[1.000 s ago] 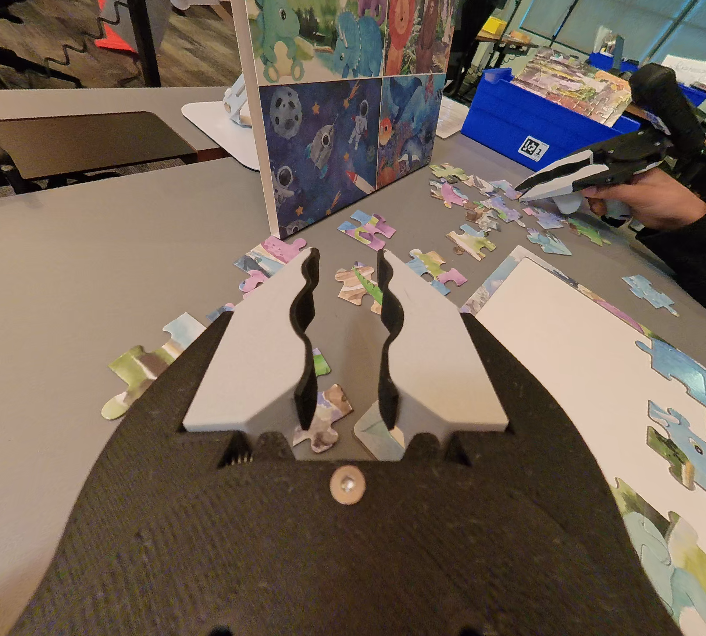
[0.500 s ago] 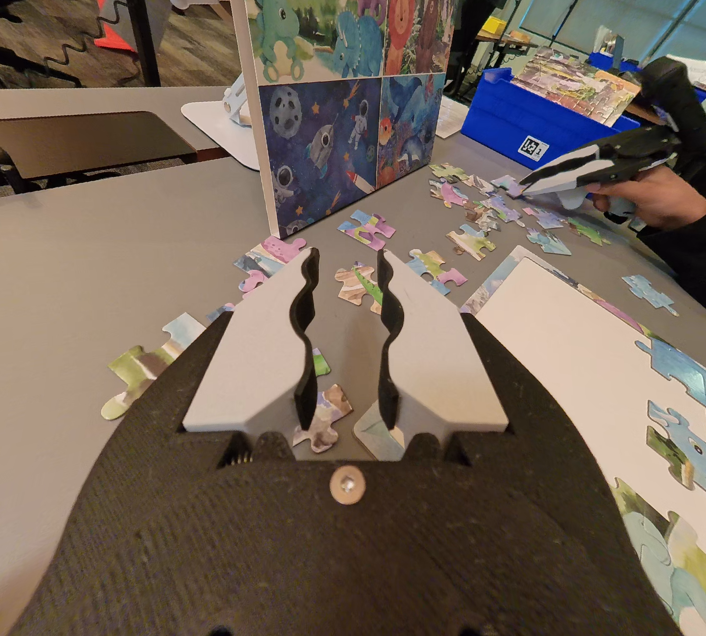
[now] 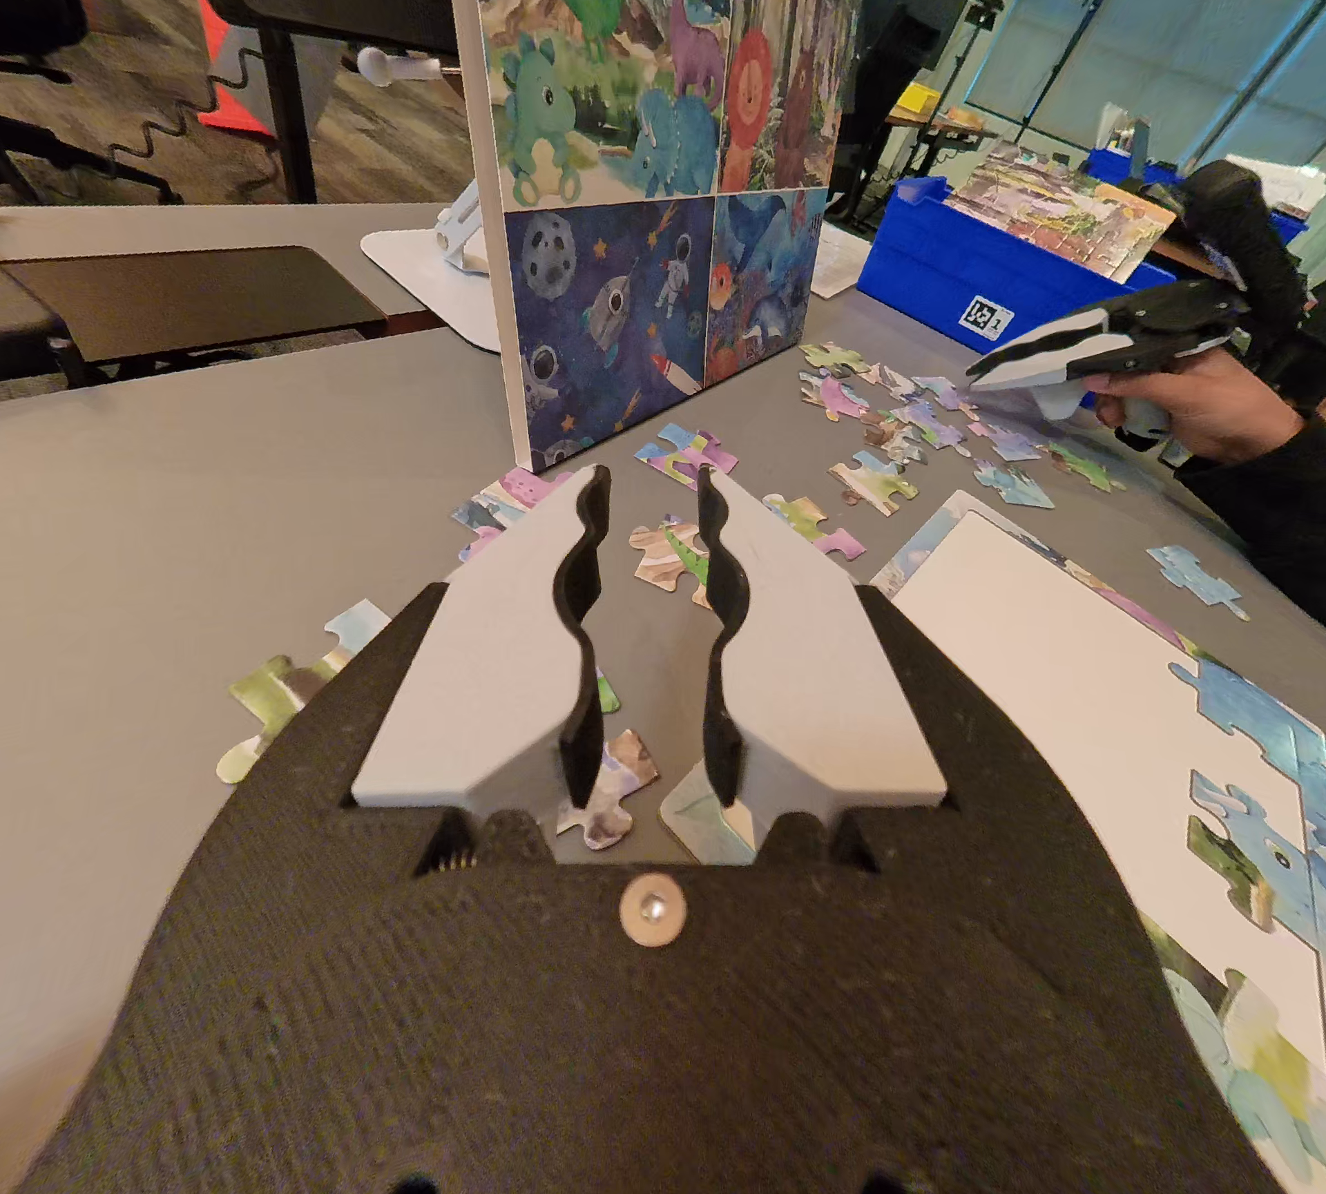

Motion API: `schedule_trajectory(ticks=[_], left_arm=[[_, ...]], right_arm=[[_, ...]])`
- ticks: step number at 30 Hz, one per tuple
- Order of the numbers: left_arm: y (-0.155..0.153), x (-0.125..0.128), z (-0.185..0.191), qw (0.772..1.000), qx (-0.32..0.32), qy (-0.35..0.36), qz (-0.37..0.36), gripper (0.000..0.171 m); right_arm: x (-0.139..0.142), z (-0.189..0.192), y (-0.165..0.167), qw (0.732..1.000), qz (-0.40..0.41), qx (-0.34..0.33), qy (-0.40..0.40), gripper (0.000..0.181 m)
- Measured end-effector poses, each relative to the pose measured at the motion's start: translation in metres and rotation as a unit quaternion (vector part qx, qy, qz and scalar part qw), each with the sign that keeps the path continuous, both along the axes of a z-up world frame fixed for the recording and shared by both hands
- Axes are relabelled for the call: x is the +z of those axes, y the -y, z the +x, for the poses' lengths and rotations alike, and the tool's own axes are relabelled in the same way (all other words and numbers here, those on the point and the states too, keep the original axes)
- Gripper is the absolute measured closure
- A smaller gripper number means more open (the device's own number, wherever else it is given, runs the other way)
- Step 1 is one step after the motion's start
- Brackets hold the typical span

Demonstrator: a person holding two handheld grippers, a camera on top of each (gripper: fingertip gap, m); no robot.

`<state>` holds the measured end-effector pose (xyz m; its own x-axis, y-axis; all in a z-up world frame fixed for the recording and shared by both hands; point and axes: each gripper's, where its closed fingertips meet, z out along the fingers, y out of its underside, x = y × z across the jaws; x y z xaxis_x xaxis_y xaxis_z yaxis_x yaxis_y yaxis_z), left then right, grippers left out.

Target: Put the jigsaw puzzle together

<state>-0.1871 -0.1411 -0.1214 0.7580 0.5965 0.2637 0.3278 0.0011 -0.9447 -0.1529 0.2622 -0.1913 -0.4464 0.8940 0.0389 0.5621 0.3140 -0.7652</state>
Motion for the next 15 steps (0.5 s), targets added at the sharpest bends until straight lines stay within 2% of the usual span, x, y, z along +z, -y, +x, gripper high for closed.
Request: schedule_trajectory(ticks=[11, 15], left_arm=[[-0.006, -0.002, 0.004, 1.000, -0.015, 0.007, -0.003, 0.152], [-0.010, -0.005, 0.005, 1.000, -0.021, 0.011, -0.002, 0.152]], right_arm=[[0.002, -0.001, 0.003, 1.000, 0.004, 0.004, -0.008, 0.164], [0.015, 0.001, 0.015, 0.999, 0.010, 0.006, -0.031, 0.164]])
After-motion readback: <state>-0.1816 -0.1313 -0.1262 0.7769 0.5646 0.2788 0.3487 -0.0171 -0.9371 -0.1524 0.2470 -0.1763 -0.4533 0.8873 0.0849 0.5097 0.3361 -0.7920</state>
